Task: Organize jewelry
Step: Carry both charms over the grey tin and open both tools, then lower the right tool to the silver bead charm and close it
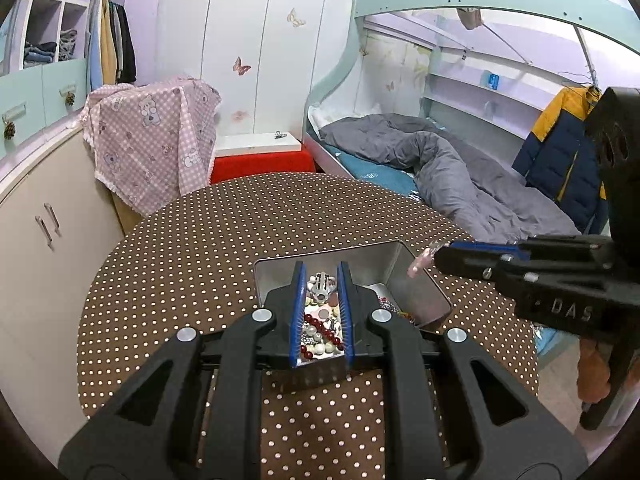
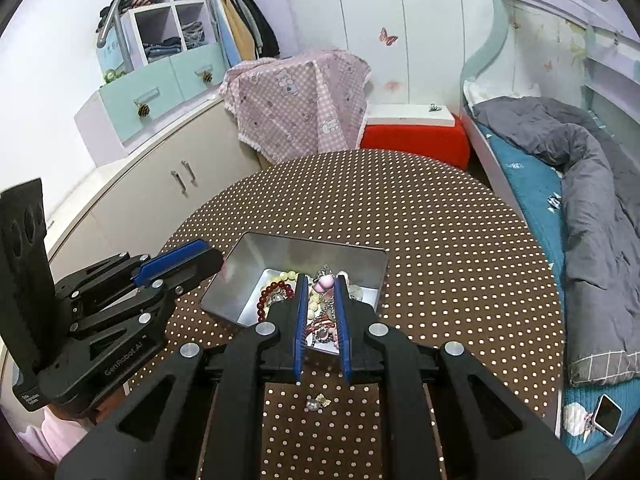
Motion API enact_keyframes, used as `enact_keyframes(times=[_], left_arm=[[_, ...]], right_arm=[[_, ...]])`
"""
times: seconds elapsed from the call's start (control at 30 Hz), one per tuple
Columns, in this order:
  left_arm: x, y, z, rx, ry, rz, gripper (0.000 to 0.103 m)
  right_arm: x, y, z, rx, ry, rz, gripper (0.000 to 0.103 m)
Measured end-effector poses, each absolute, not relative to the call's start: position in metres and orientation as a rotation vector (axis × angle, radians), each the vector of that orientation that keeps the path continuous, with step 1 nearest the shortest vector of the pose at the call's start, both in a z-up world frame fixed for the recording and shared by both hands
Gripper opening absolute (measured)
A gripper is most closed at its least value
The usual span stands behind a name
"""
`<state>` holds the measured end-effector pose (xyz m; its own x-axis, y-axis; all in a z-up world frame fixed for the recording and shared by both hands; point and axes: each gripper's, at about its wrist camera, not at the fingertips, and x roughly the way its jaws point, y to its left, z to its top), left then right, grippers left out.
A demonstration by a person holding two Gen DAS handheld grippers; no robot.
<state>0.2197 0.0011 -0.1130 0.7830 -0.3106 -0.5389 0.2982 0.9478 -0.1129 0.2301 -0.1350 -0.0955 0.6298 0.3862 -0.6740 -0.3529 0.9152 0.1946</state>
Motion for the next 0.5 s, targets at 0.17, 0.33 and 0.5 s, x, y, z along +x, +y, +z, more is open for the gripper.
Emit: enact_keyframes(times=[0.17,0.33,0.5], left_arm=[[0.2252,0.0016,-0.116,-0.009,0.594,-0.333,0.016],[0.2282,0.0006,-0.1197,0.002,0.623,-0.318,0.034],[0.2287,0.0054,-0.1237,-0.009,0.628,-0.305,0.053]], right_arm=[[0.2362,-0.1315,-0.0989,0.045,0.799,0.443,0.013],[0.2385,-0.1341,-0.1003,0.048,0.809,0.422,0.025],[0.2369,-0.1396,-0.1034,0.051,0.822,0.399,0.03]])
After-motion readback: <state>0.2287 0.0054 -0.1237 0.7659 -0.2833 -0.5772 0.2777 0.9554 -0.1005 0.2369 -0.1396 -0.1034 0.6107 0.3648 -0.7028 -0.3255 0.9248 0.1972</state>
